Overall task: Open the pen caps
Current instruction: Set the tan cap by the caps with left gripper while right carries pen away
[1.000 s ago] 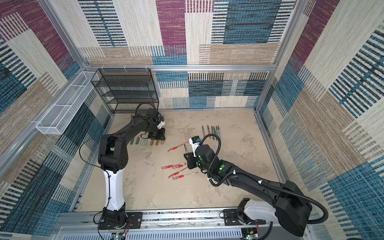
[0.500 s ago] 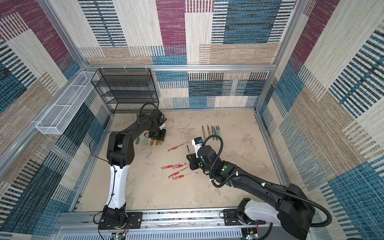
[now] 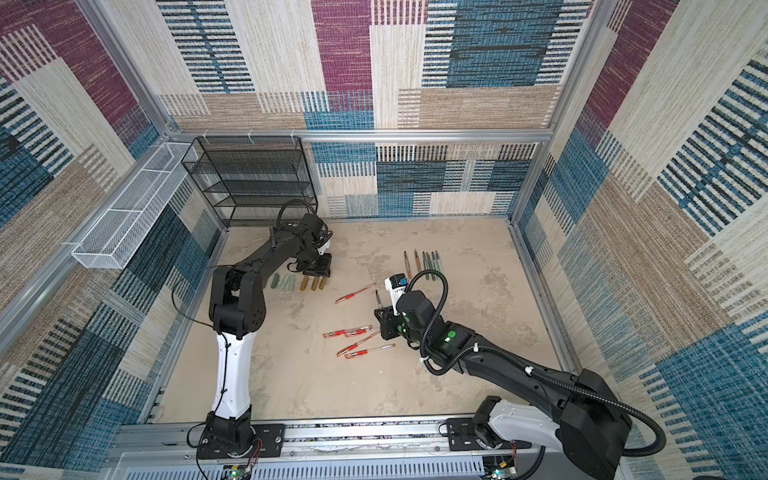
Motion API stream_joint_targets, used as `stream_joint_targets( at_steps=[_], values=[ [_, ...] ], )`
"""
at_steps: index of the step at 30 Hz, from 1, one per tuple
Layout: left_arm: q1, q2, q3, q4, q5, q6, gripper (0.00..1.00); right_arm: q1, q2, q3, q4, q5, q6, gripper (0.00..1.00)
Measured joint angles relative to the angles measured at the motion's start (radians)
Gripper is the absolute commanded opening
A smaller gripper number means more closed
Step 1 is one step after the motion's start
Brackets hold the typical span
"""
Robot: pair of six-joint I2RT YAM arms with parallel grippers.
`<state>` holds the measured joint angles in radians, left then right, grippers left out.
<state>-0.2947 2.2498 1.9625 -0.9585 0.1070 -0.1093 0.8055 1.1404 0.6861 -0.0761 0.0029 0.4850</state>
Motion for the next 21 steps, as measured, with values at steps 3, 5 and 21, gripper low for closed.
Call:
stream_joint_targets(
  at_steps=[3, 5, 21],
  values=[
    [-0.009, -0.064, -0.032, 0.005, 0.0, -0.001, 0.45, -0.01, 0.015, 0.019, -0.005, 0.0, 0.0, 0.0],
    [-0.014, -0.113, -0.065, 0.007, 0.001, -0.004, 0.48, -0.018, 0.031, 0.043, -0.007, 0.0, -0.005, 0.0],
    [-0.021, -0.592, -0.501, 0.151, 0.008, 0.008, 0.78, -0.175, 0.282, 0.291, -0.097, -0.055, -0.088, 0.0]
  ],
)
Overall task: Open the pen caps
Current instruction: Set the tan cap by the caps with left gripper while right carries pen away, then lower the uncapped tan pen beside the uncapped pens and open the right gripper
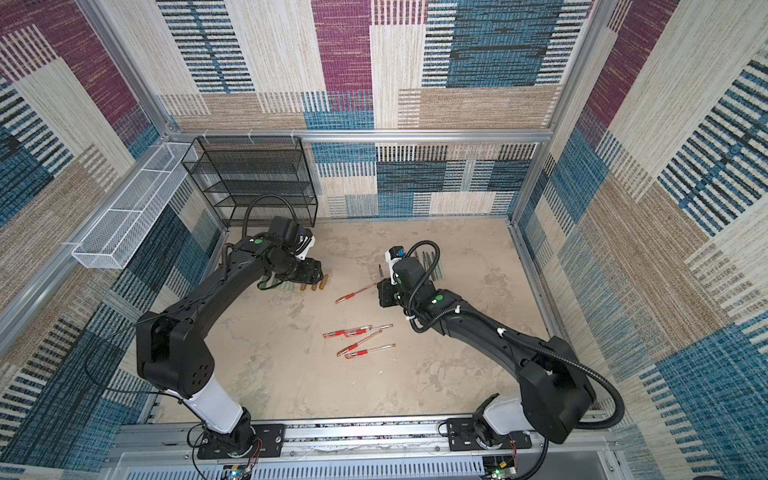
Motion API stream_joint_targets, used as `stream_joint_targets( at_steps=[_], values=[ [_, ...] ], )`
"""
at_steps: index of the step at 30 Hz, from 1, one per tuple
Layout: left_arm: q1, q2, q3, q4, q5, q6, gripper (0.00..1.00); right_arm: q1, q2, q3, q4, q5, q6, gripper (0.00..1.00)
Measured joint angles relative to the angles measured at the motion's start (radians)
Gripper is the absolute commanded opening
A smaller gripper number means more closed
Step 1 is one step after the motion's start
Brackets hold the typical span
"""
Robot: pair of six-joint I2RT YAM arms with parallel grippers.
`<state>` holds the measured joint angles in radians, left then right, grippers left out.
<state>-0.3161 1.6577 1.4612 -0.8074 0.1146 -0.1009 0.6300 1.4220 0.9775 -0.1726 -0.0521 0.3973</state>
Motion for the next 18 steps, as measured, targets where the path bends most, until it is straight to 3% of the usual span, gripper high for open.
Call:
stream_joint_targets(
  at_steps=[11, 15, 18],
  values=[
    [0.038, -0.239, -0.237, 0.122, 0.013, 0.044, 0.91, -0.129, 0.233, 0.197, -0.093, -0.063, -0.085, 0.0],
    [0.096, -0.331, -0.317, 0.161, 0.056, 0.044, 0.99, -0.178, 0.321, 0.262, -0.119, -0.074, -0.103, 0.0],
    [0.16, -0.393, -0.372, 0.196, 0.099, 0.041, 0.99, -0.202, 0.389, 0.322, -0.138, -0.071, -0.122, 0.0]
  ],
)
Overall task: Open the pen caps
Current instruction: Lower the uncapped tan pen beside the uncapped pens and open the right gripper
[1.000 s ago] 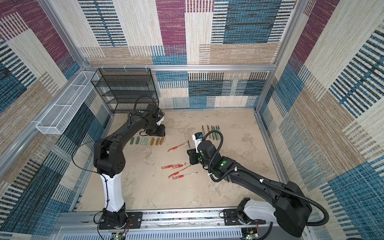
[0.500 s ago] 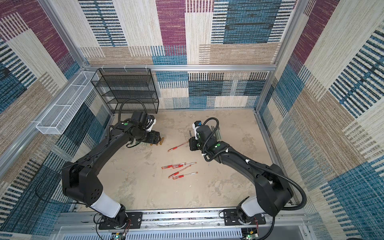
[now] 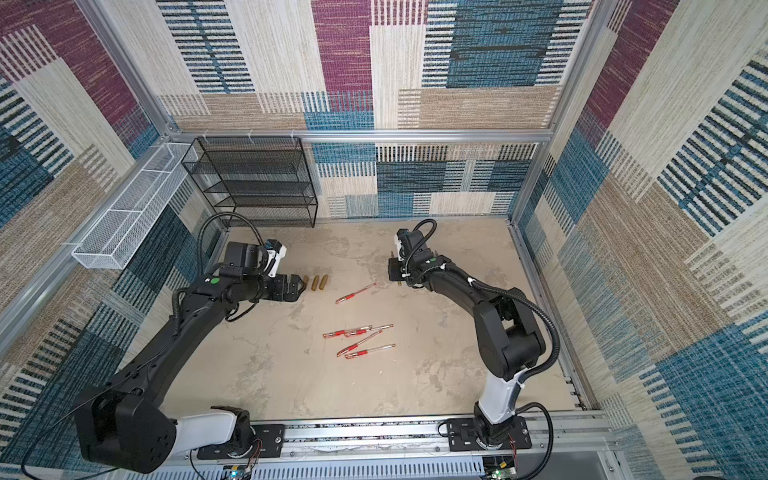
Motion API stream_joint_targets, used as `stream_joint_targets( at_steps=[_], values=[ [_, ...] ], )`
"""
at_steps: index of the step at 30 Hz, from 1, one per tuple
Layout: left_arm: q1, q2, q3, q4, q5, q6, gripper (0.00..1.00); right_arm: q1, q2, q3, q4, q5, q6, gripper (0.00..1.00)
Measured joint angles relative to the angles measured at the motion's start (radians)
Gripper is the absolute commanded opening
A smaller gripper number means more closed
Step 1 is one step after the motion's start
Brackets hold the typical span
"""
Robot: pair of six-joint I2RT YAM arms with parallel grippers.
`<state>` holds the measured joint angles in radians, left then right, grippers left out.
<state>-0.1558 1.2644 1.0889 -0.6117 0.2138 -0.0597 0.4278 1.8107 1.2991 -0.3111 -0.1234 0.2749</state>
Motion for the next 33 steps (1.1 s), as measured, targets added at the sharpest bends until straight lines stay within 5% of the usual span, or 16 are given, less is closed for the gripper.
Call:
stream_joint_targets(
  at_steps=[7, 33],
  values=[
    [0.126, -0.083, -0.061, 0.048, 0.074, -0.042, 0.99, -0.024, 0.164, 0.144, -0.016, 0.003, -0.019, 0.01],
    [0.145, -0.073, -0.053, 0.084, 0.107, -0.049, 0.99, -0.057, 0.416, 0.35, -0.087, 0.108, -0.029, 0.18]
  ],
)
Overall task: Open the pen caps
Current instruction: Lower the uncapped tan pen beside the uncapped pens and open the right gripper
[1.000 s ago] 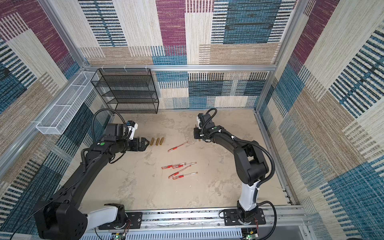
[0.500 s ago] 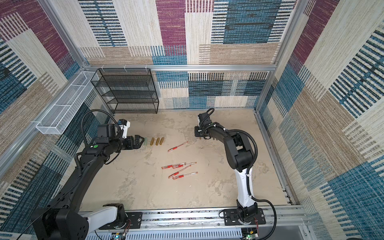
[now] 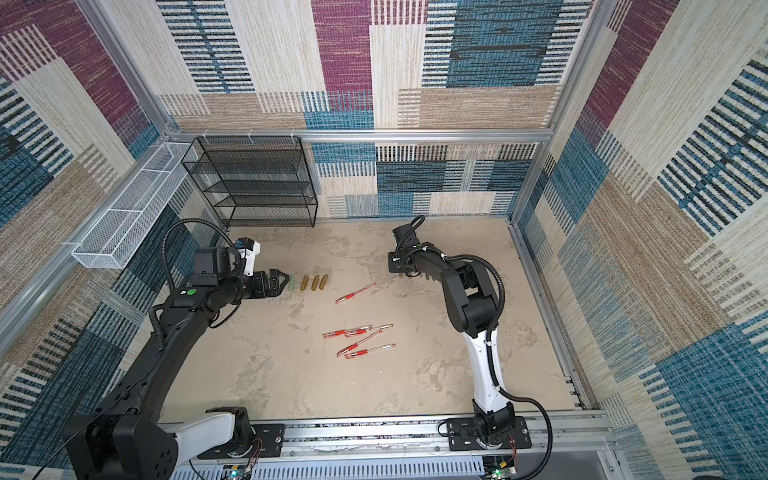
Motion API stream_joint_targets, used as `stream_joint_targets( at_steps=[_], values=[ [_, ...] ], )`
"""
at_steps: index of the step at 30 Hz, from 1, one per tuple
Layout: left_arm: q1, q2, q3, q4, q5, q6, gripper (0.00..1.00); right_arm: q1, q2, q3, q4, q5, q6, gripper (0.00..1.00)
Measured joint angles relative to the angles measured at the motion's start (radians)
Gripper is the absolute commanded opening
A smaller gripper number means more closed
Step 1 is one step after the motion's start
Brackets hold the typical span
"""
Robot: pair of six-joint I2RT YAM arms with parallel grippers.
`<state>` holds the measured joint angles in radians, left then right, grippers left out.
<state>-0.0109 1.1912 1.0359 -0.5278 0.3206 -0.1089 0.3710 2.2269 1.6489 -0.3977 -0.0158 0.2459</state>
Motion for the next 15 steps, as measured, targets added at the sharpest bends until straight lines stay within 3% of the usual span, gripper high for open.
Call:
stream_joint_targets(
  at_steps=[15],
  values=[
    [0.005, 0.002, -0.002, 0.01, 0.001, -0.004, 0.99, 0.0, -0.007, 0.06, -0.049, 0.015, -0.011, 0.28]
  ],
)
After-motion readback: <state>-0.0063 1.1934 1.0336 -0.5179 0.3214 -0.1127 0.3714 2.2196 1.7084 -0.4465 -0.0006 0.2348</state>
